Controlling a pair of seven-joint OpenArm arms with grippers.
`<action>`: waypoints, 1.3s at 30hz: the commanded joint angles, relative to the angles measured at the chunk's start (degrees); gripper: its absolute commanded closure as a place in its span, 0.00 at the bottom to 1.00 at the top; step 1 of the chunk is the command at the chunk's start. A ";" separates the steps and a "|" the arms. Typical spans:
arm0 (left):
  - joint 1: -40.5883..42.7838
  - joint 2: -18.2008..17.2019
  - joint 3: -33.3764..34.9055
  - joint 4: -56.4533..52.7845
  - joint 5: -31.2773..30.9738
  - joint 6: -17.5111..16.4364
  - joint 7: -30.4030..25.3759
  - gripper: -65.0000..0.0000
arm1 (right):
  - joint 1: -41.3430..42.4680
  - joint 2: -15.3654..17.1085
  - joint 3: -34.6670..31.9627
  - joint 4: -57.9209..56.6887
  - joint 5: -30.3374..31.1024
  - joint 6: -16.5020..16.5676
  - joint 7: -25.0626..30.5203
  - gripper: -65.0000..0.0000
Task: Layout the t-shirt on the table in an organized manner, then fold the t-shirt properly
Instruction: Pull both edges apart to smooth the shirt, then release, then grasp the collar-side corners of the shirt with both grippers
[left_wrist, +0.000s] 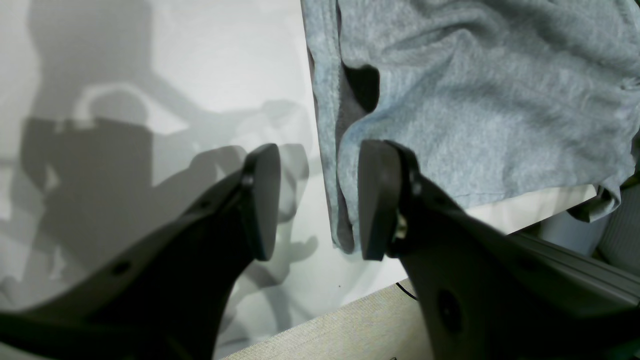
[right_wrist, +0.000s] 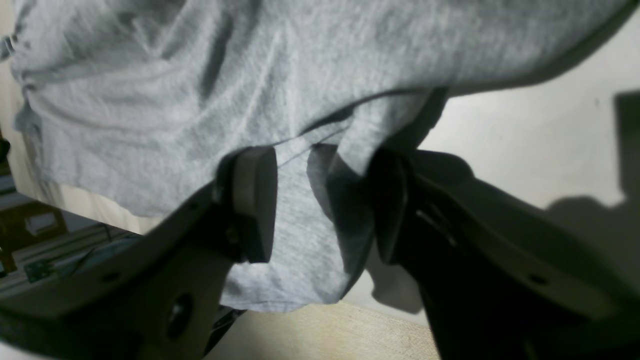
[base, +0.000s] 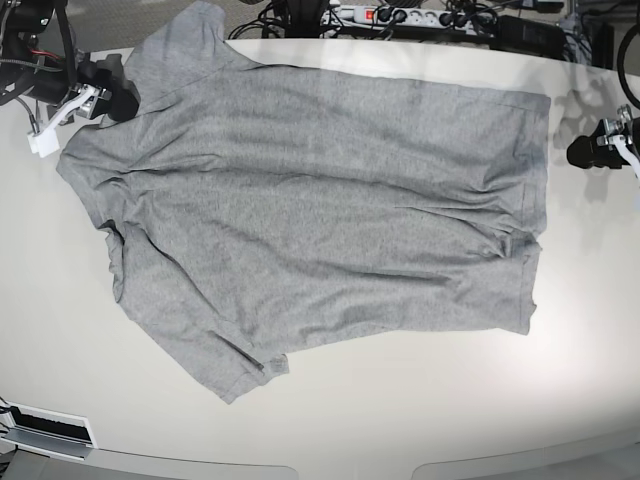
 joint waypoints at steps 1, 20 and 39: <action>-0.33 -1.70 -0.55 0.72 -1.16 -0.87 -0.66 0.58 | -0.07 0.85 0.31 0.70 -1.42 -0.57 0.22 0.51; -0.35 -1.70 -0.55 0.72 -1.18 -1.68 -1.55 0.58 | -6.84 -0.28 0.31 9.62 -7.76 -3.02 5.99 0.51; -0.33 -1.68 -0.55 0.72 -1.62 -1.66 -1.51 0.58 | -6.36 -5.86 0.31 8.66 -12.81 -5.31 14.91 0.44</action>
